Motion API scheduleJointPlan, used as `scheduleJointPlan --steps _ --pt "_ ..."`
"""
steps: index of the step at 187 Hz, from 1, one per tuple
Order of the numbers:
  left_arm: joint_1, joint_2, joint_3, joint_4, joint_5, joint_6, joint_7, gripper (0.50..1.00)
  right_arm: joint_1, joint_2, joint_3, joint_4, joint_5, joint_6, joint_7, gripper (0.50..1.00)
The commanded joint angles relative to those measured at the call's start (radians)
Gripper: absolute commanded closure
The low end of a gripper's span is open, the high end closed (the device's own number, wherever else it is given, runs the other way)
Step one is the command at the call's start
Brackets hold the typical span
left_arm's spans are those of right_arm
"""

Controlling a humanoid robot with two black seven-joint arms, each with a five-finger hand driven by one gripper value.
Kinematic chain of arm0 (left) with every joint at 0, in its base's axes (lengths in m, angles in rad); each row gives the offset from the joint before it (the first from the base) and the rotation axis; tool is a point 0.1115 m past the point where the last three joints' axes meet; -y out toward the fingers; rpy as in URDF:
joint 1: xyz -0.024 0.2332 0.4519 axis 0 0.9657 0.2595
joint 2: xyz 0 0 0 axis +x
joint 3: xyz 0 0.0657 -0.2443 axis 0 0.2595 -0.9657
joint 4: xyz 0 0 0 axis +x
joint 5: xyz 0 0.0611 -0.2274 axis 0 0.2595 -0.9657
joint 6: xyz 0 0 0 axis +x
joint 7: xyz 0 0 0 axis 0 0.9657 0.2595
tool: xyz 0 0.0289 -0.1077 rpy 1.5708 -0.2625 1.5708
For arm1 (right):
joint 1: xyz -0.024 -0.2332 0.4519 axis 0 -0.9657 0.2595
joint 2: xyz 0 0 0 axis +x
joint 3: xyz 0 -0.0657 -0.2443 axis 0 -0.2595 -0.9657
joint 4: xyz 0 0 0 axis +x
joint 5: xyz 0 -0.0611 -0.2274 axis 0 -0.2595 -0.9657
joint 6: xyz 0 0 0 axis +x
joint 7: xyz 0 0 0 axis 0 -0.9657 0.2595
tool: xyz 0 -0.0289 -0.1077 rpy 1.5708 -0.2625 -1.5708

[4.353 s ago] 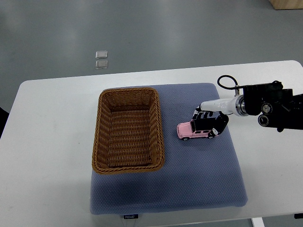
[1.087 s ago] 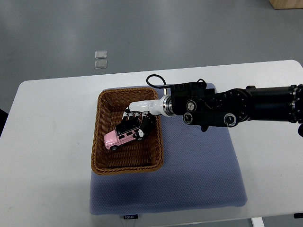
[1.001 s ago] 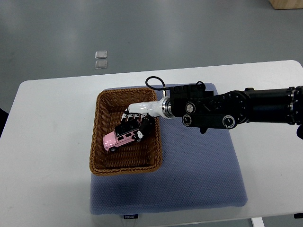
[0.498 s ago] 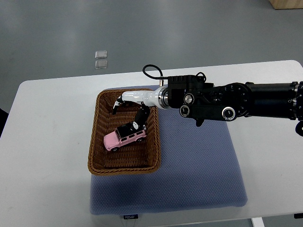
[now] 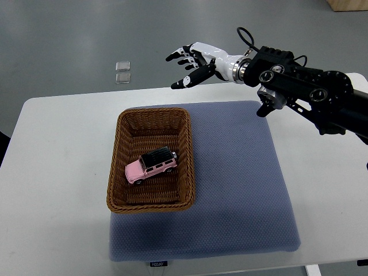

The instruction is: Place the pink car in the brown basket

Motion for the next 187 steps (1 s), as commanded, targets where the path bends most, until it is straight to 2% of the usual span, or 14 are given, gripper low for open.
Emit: scheduleJointPlan --steps 1,35,59,88,121,156,187 --pt "0.0 0.0 0.0 0.0 0.0 0.0 0.0 0.5 -0.105 -0.004 0.188 -0.061 0.009 0.001 0.02 0.603" --pt "0.0 0.0 0.0 0.0 0.0 0.0 0.0 0.5 -0.274 0.01 0.481 -0.109 0.018 -0.002 0.045 0.603" --pt "0.0 0.0 0.0 0.0 0.0 0.0 0.0 0.5 -0.372 0.021 0.623 -0.124 0.118 -0.016 0.045 0.603" --pt "0.0 0.0 0.0 0.0 0.0 0.0 0.0 0.5 -0.406 0.058 0.648 -0.155 0.271 -0.046 0.046 0.603" --pt "0.0 0.0 0.001 0.0 0.0 0.0 0.0 0.5 -0.412 0.062 0.668 -0.187 0.461 -0.051 0.082 0.603" --pt "0.0 0.0 0.0 0.0 0.0 0.0 0.0 0.5 -0.403 0.062 0.66 -0.265 0.466 -0.063 0.099 0.591" --pt "0.0 0.0 0.0 0.0 0.0 0.0 0.0 0.5 -0.404 0.062 0.66 -0.268 0.466 -0.08 0.1 0.589"
